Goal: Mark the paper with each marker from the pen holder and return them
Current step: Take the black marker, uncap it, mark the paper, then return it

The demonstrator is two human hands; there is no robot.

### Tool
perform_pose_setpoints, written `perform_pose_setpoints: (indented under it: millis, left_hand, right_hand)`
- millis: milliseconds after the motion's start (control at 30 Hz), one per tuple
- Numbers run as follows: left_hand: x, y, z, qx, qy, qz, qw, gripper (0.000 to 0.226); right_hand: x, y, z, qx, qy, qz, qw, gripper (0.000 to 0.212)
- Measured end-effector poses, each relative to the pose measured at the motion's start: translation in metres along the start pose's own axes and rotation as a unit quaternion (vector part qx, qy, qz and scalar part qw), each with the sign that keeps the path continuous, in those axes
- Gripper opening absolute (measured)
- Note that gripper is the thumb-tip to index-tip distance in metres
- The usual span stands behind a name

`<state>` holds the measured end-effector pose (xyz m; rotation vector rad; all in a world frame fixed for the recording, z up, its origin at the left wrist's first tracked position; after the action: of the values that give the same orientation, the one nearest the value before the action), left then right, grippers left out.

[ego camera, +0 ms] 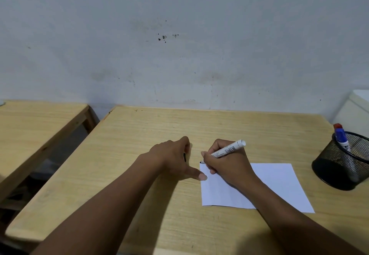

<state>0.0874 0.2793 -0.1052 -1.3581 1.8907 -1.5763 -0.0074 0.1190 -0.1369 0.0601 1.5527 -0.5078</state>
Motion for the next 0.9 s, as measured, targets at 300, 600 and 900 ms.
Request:
perform_pose_setpoints:
  millis: [300, 600, 900]
  left_hand:
    - [-0.002, -0.006, -0.005, 0.002, 0.002, -0.077, 0.997, 0.074]
    - [-0.001, -0.044, 0.006, 0.09, 0.107, -0.332, 0.933, 0.015]
    - [0.111, -0.057, 0.024, 0.011, 0.181, -0.627, 0.758, 0.019]
  right_hand:
    - [-0.012, -0.009, 0.005, 0.047, 0.05, 0.102, 0.992, 0.023]
    - [-0.08, -0.092, 0.011, 0.016, 0.043, 0.236, 0.971, 0.012]
    - [-0.101, -0.146, -0.006, 0.076, 0.039, 0.298, 0.951, 0.012]
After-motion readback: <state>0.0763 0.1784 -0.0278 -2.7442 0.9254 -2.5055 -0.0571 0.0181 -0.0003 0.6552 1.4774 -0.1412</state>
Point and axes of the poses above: each hand's wrist, its own z-axis towards the middle knuckle, its own y-axis out of the palm, x = y × z, the point moved 1 cm from there along z, towards the middle knuckle, and after that the axes turned 1 degree about -x, right-handed, at the moved point
